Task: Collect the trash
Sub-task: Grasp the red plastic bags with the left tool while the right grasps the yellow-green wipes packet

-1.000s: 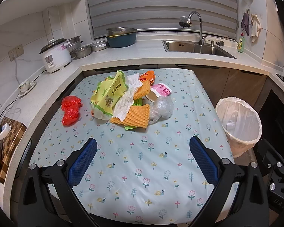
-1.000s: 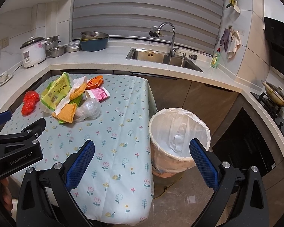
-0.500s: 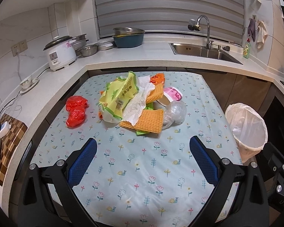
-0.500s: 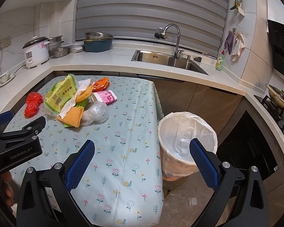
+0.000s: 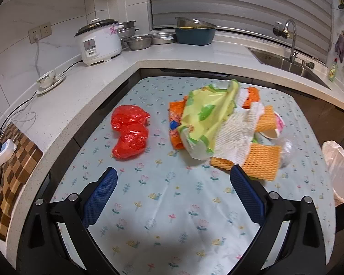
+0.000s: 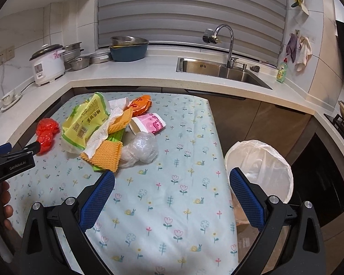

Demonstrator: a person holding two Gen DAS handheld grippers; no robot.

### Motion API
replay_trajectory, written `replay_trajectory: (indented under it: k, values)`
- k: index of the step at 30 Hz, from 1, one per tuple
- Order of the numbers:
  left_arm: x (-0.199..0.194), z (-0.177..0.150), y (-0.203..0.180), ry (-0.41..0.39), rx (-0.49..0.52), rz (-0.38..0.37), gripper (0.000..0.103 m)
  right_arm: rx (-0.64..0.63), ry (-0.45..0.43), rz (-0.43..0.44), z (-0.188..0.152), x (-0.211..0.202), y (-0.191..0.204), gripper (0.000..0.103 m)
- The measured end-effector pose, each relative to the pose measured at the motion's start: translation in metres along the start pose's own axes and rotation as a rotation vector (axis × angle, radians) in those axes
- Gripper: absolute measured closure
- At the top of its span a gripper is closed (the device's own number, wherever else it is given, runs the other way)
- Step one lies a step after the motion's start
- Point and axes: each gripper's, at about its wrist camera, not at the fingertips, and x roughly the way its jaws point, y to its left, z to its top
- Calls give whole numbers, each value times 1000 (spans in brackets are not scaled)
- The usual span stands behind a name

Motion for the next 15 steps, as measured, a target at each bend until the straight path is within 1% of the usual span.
replay_trajectory:
  k: [3, 5, 8, 15]
  values:
    - [28, 7, 23, 15, 4, 30, 8, -5, 3, 23, 9, 16, 21, 7]
    - [48, 12, 39, 39, -5, 36, 8, -10, 5, 40, 16, 27, 36, 7]
    - [76, 19, 57, 54, -11, 39, 9, -17, 8, 61, 26, 43, 59, 7]
    - [134, 32, 82, 123, -44, 28, 9, -17, 23, 113, 50, 85, 105, 7]
